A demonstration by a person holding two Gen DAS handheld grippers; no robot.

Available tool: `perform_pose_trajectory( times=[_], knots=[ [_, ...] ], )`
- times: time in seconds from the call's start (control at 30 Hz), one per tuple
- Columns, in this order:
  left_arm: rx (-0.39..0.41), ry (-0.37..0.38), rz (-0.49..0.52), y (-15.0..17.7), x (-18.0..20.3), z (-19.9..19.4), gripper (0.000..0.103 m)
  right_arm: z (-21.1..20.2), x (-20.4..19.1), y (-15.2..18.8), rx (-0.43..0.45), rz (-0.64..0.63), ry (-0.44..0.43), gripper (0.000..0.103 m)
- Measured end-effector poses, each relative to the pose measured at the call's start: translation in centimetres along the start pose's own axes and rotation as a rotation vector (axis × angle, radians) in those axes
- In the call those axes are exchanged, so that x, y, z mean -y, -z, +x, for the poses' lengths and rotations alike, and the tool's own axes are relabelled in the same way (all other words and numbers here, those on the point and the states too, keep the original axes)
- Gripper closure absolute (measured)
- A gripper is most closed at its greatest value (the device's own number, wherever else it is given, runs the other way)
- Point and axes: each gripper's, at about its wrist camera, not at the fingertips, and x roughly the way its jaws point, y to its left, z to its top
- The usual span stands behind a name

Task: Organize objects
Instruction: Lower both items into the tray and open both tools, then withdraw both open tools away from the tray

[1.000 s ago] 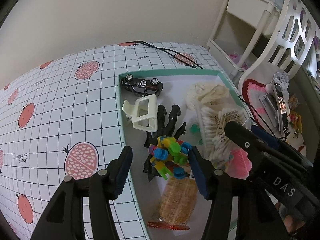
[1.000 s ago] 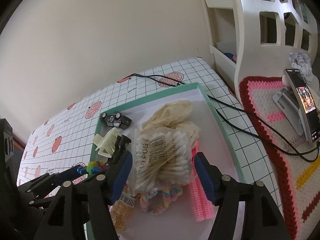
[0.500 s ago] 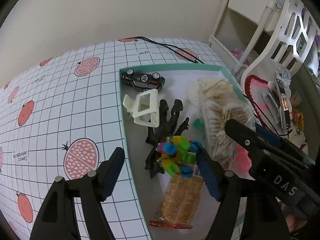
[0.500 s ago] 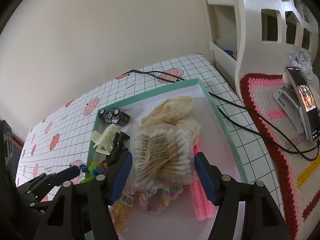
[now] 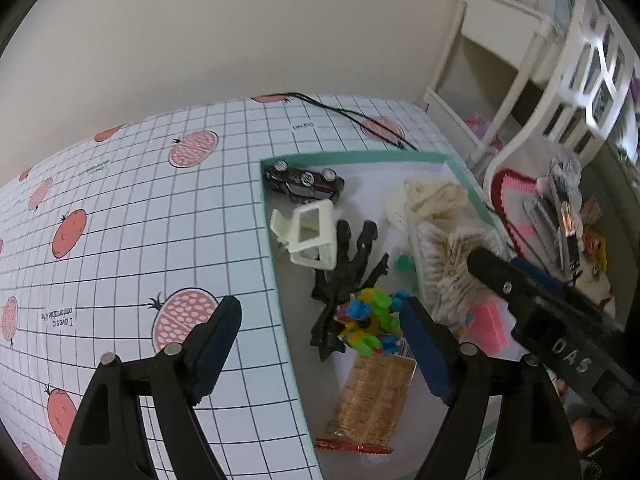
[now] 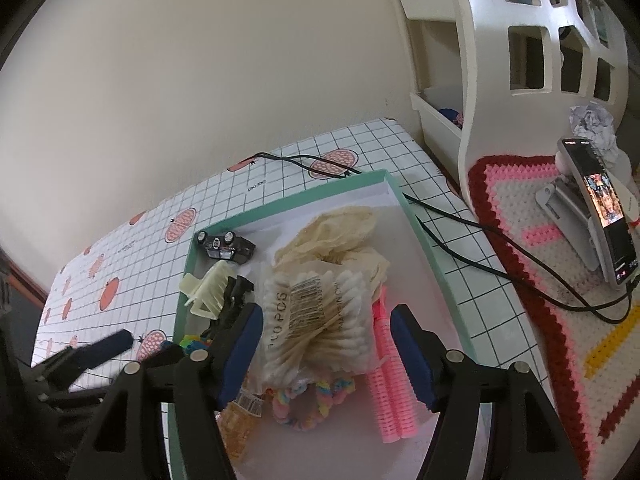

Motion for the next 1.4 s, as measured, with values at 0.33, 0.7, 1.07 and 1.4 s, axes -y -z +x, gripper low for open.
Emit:
perform_pose_trajectory(
  times=[0.33, 0.7, 1.07, 1.4],
  knots=[
    [0.024, -0.085, -0.186, 0.1, -4.3, -0.1, 0.020, 0.4, -0.6, 0.2, -0.010, -0.027, -0.005, 0.022],
    [0.075, -0.180, -0.247, 0.8, -6.2, -0.7, 0.000, 0.6, -1.0, 0.3, -0.009, -0.038, -0.012, 0.000],
    [0.080, -0.207, -0.251, 0.9, -6.5, -0.6, 0.000, 0.8, -1.7, 0.5, -0.019, -0.078, -0.002, 0.000],
    [0.092, -0.198, -0.234, 1.1, -6.2, -1.2, 0.000, -0.3, -2.8, 1.0, 0.019, -0.110, -0.002, 0.000]
  ],
)
